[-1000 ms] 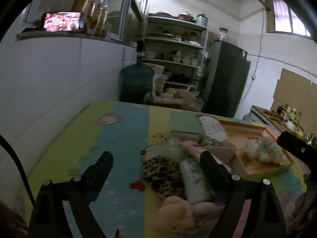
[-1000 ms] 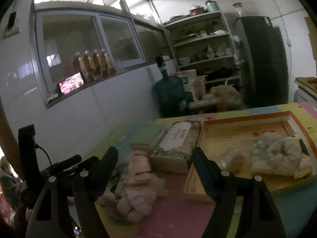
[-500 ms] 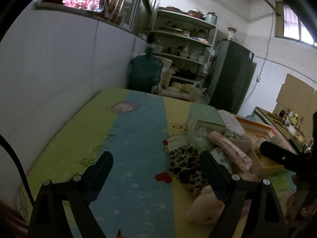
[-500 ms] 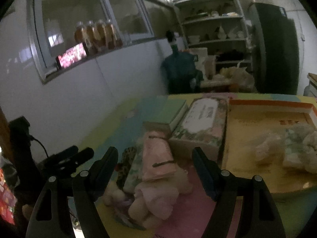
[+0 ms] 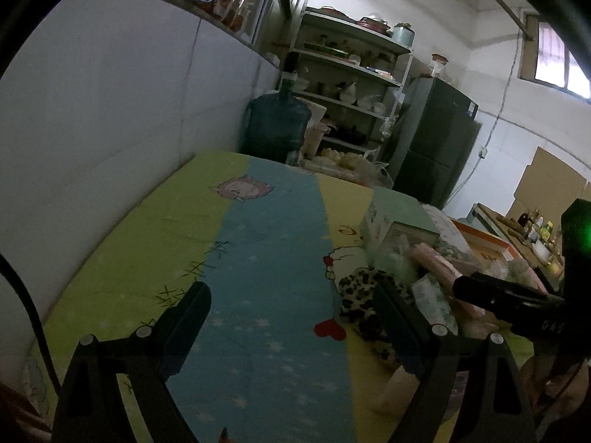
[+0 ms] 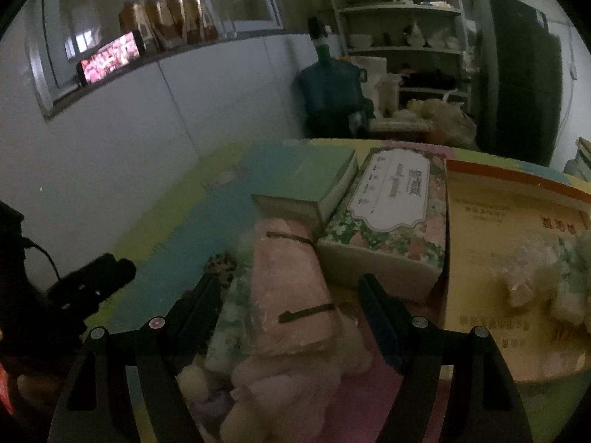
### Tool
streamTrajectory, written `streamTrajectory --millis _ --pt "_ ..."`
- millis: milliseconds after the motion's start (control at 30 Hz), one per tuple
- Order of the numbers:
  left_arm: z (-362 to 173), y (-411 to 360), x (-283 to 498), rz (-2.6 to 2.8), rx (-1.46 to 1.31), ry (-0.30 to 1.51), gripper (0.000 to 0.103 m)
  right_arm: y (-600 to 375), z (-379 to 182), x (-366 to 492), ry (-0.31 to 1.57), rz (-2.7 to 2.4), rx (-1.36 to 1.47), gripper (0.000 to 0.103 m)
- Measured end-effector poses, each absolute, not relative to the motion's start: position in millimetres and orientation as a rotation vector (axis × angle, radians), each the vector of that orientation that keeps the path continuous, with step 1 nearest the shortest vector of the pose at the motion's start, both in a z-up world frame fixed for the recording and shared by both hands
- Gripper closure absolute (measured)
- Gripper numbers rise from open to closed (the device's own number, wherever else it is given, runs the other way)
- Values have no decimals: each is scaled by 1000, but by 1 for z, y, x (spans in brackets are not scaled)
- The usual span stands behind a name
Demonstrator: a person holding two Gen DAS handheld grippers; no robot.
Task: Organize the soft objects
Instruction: 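Grasp pink rolled towel with right tool while left tool grasps beige teddy bear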
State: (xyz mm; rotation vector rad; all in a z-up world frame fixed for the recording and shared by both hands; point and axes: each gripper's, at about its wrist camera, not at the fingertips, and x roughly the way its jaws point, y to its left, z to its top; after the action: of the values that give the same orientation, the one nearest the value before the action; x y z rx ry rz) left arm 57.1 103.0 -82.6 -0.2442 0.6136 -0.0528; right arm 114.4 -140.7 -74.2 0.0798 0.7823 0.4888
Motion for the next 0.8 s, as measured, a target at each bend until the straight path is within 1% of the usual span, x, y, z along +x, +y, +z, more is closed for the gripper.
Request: streamTrajectory --millis 100,167,200,233,500,800 --pt "-86 105 59 -53 -251 621 14 -139 -75 116 791 478 64 28" --pt "-88 106 60 -55 -254 627 14 -136 -77 117 803 475 52 43" --pt "-88 106 60 -56 -256 630 14 -135 -78 119 816 473 43 47" --pt "-90 107 61 -58 -257 632 14 -134 -79 119 825 472 35 53" --pt "-92 103 63 -78 -262 647 14 -138 -77 115 809 478 59 56" --pt "-86 80 56 -183 -257 637 14 -154 -51 94 713 497 108 56"
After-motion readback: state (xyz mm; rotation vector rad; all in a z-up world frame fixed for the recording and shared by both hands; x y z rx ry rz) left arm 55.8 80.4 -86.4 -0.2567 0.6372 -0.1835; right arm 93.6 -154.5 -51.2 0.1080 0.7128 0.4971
